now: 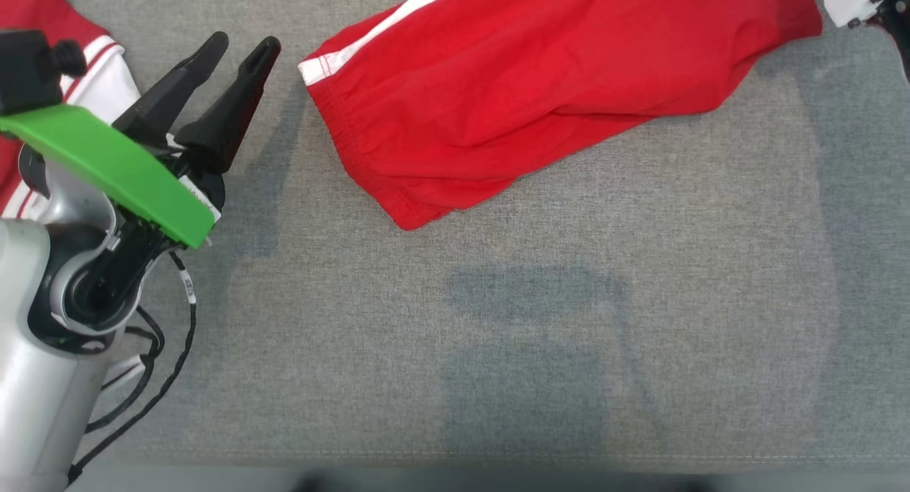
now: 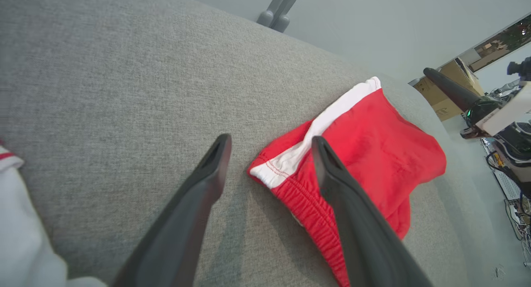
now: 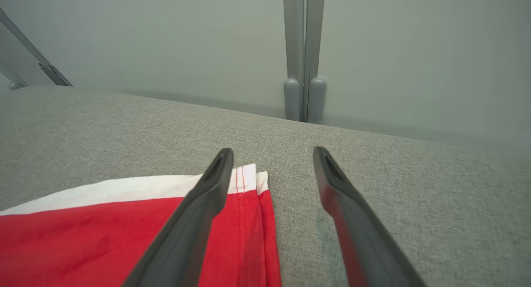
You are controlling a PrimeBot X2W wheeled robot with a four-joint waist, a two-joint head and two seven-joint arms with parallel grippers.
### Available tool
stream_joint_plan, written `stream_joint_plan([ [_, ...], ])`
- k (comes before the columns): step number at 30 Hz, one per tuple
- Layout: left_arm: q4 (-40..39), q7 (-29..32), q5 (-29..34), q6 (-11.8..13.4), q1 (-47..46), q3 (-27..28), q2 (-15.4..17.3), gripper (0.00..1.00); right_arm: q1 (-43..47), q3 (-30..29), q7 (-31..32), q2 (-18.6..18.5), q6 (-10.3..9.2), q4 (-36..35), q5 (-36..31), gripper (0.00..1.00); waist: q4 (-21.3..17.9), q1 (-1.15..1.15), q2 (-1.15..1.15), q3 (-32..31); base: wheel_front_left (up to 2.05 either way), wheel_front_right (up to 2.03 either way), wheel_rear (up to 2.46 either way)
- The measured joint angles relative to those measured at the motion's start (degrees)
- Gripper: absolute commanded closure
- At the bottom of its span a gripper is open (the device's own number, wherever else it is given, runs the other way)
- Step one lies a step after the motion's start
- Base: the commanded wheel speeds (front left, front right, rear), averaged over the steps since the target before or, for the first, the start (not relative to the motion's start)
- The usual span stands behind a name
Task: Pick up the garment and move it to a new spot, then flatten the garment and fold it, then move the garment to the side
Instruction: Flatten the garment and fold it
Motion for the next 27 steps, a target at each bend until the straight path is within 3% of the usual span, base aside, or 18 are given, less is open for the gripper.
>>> stream_joint_plan([
  [11, 1.3, -12.3, 8.1, 0.6, 9.8, 2.5, 0.2, 0.00, 10.8, -0.7, -10.9, 0.0, -0.16, -1.1, -2.0, 0.00, -0.2, 0.00, 0.00, -6.8, 0.00, 0.00, 0.00],
  [21, 4.7, -23.6, 12.8, 1.6, 19.3, 3.7, -0.1, 0.00, 23.7, 0.4, -19.8, 1.5, -3.66, -1.5, -4.7, 0.00, -1.7, 0.00, 0.00, -14.2, 0.00, 0.00, 0.00],
  [27, 5.1, -27.3, 14.7, 2.9, 25.7, 2.9, -1.0, 0.00, 30.0, 0.1, -21.0, 2.2, -4.46, -0.6, -3.8, 0.00, -2.7, 0.00, 0.00, -18.6, 0.00, 0.00, 0.00],
])
